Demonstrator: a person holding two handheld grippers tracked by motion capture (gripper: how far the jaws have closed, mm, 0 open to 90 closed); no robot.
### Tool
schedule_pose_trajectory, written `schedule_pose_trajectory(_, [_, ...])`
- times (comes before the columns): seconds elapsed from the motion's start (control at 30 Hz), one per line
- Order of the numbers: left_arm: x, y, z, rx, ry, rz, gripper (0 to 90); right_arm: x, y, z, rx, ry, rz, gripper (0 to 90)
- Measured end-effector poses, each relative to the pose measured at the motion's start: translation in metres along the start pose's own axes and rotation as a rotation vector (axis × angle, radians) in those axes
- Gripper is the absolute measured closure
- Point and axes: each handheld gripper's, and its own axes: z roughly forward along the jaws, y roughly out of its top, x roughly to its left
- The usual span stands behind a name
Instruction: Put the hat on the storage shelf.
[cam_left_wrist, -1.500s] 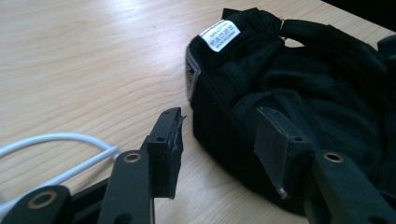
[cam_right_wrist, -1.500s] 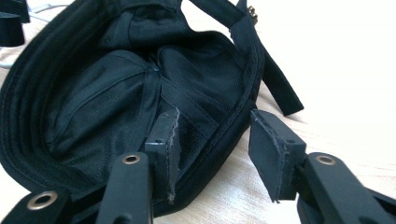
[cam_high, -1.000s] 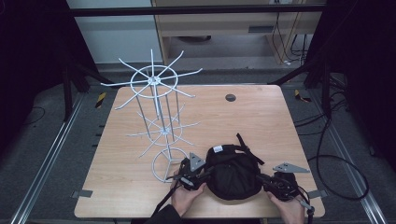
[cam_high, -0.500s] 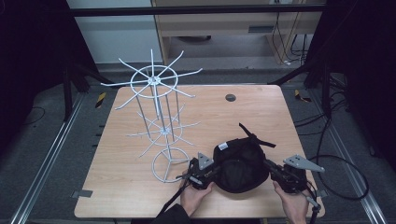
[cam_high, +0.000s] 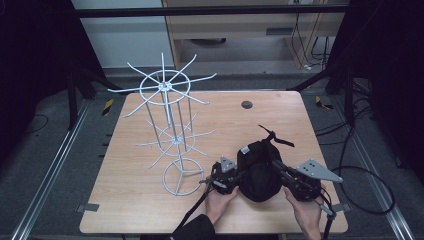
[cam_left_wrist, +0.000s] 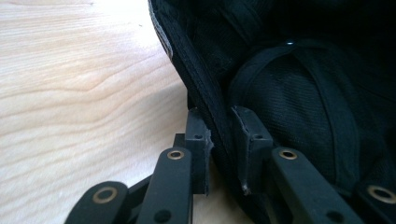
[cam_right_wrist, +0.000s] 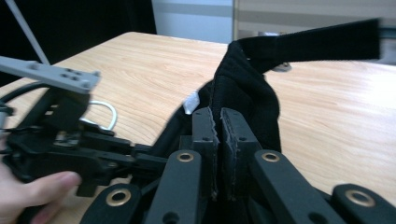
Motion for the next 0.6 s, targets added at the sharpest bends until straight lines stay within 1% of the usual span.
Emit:
schedule_pose_trajectory(0.03, [0.001,0.001,0.001,-0.001,-0.004,0.007,76.1,0.001,0.001,0.001,0.002,0.01,-0.005,84.9])
schedule_pose_trajectory(0.1, [0.002,0.001,0.003,-0.006,-0.01,0.005,76.2,0.004,0.0,0.004,0.008,0.029,-0.014,84.9])
schedule_pose_trajectory(0.13, [0.004,0.002,0.005,-0.009,-0.014,0.013,76.2,0.006,-0.003,0.007,0.024,0.044,-0.018,84.9])
schedule_pose_trajectory(0.27, [0.006,0.003,0.009,-0.021,-0.027,0.028,76.2,0.012,-0.01,0.013,0.067,0.067,-0.04,84.9])
schedule_pose_trajectory(0.3, [0.007,0.004,0.009,-0.018,-0.025,0.035,76.0,0.014,-0.012,0.015,0.081,0.076,-0.044,84.9])
schedule_pose_trajectory(0.37, [0.008,0.005,0.009,-0.009,-0.036,0.045,75.1,0.016,-0.014,0.016,0.096,0.082,-0.054,84.9])
schedule_pose_trajectory(0.43, [0.011,0.007,0.008,-0.003,-0.038,0.05,73.3,0.018,-0.018,0.017,0.109,0.084,-0.063,84.9])
schedule_pose_trajectory(0.53, [0.015,0.009,0.005,0.001,-0.051,0.054,68.6,0.019,-0.023,0.018,0.131,0.095,-0.07,84.8])
schedule_pose_trajectory(0.6, [0.017,0.009,0.004,0.006,-0.06,0.061,66.5,0.02,-0.025,0.019,0.141,0.09,-0.083,84.7])
